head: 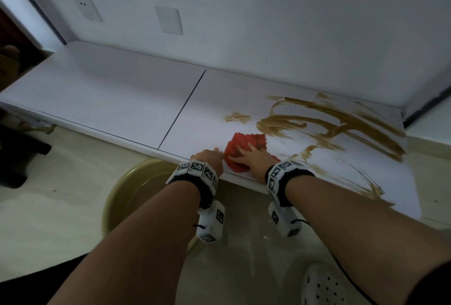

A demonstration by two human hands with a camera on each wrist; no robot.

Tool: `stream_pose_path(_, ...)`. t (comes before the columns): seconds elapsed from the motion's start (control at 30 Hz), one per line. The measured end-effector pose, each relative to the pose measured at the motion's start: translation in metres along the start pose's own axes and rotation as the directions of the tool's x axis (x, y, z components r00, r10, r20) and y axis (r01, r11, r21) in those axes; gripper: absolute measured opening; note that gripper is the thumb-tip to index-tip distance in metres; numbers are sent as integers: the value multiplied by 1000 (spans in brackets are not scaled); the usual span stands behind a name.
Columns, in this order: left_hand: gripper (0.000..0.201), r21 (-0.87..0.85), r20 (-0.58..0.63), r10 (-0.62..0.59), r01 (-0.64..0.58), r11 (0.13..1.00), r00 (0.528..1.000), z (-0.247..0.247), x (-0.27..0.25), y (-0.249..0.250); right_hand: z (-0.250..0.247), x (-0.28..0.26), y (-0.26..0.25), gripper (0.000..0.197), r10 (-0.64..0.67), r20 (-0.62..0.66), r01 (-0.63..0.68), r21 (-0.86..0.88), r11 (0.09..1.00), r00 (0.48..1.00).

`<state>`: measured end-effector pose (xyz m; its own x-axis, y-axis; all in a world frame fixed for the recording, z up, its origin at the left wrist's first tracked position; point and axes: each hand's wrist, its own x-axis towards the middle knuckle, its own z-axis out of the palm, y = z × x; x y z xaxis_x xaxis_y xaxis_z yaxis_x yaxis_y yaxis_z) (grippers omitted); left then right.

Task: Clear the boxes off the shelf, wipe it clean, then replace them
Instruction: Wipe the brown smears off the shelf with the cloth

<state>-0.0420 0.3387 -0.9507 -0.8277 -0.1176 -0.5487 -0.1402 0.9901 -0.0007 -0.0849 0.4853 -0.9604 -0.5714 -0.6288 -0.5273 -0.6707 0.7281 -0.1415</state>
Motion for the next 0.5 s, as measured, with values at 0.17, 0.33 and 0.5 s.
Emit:
stream_pose_path(0.17,51,21,-2,-9,9,1000,1000,-2,-2,0,6,-21,22,60,-144,51,148,-75,986,988)
stream_pose_path(0.33,57,60,48,-23,20,998,999,1,-1,-1,6,-40,67,72,15,-18,-14,74,997,1000)
stream_pose_path(0.5,60,87,88,-22,14,996,996,-1,-2,3,4,-10,71,74,127,20,-129,109,986,992)
